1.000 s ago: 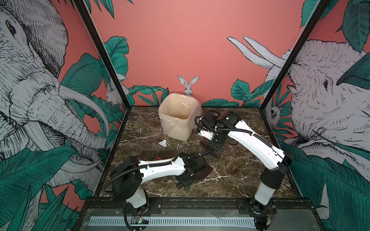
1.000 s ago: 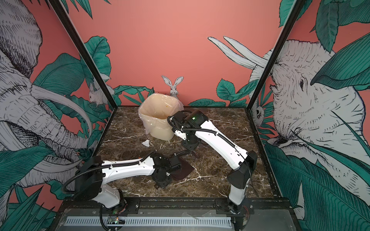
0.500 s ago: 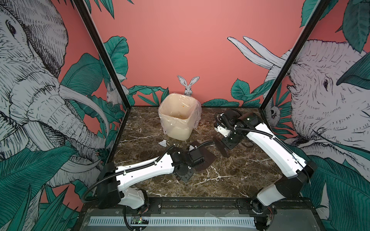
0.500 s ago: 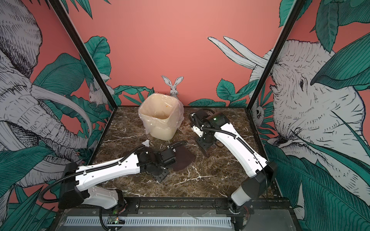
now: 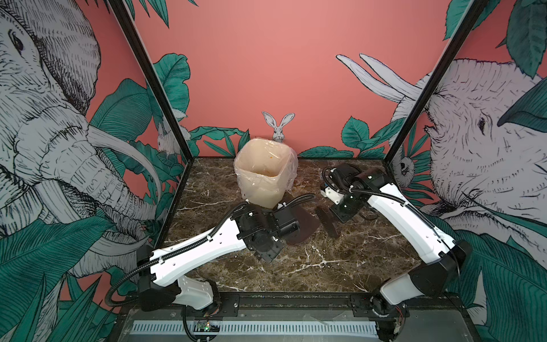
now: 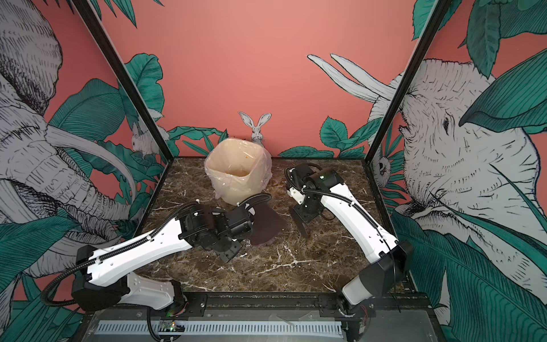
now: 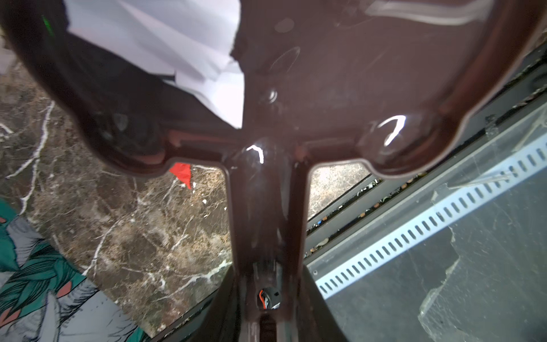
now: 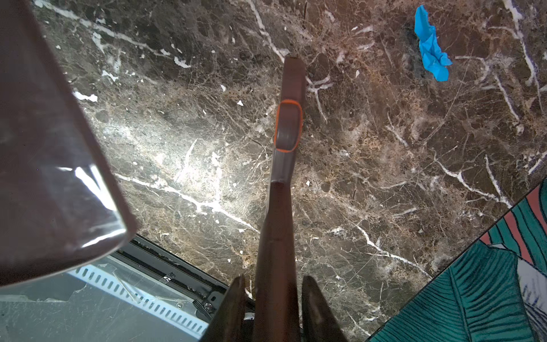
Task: Sweep away the paper scraps from the table
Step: 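Lift the maroon dustpan with the left gripper up to the cream bin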
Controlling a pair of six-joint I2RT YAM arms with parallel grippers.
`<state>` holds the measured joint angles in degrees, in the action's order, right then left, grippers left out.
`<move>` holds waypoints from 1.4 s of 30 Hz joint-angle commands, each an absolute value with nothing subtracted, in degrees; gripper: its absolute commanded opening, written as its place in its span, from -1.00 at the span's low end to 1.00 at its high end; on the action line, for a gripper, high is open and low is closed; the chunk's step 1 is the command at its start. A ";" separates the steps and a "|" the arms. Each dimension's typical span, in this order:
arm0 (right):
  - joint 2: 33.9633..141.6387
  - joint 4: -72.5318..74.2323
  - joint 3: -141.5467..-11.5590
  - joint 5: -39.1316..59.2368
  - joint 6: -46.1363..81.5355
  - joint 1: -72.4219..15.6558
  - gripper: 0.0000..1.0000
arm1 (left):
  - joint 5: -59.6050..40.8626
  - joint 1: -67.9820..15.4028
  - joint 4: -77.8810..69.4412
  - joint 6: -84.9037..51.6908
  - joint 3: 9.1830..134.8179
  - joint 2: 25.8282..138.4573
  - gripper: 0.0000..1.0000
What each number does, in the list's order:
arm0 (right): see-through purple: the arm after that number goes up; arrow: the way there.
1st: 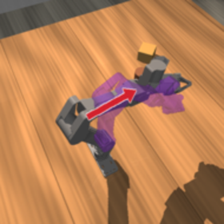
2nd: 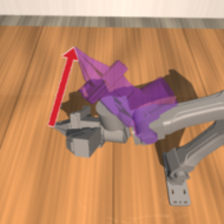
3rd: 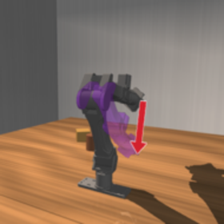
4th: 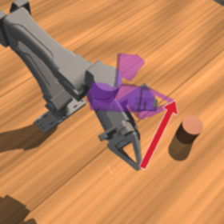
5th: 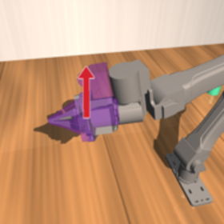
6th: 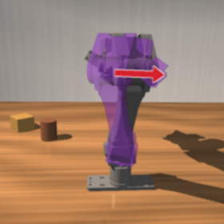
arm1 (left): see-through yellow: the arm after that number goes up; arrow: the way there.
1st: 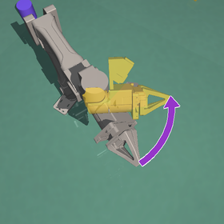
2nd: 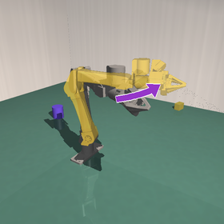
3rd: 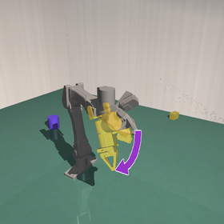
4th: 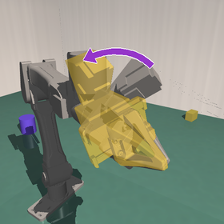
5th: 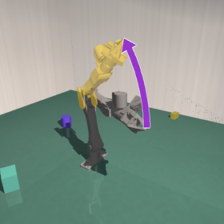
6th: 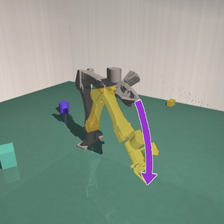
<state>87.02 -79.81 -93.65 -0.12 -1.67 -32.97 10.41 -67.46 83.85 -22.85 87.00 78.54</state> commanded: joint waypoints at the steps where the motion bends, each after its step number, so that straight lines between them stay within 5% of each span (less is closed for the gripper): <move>1: 84.66 -79.36 -93.69 1.04 -1.93 -32.53 -1.00 | 12.98 -67.61 91.18 -22.94 91.71 76.79 -1.00; 24: 83.23 -80.15 -94.73 3.64 -3.42 -31.82 -1.00 | 13.09 -44.60 96.66 -8.83 104.22 76.18 -1.00; 42: 80.98 -80.05 -92.68 7.29 -3.25 -31.64 -1.00 | 15.89 -26.08 98.46 4.58 117.31 86.52 -1.00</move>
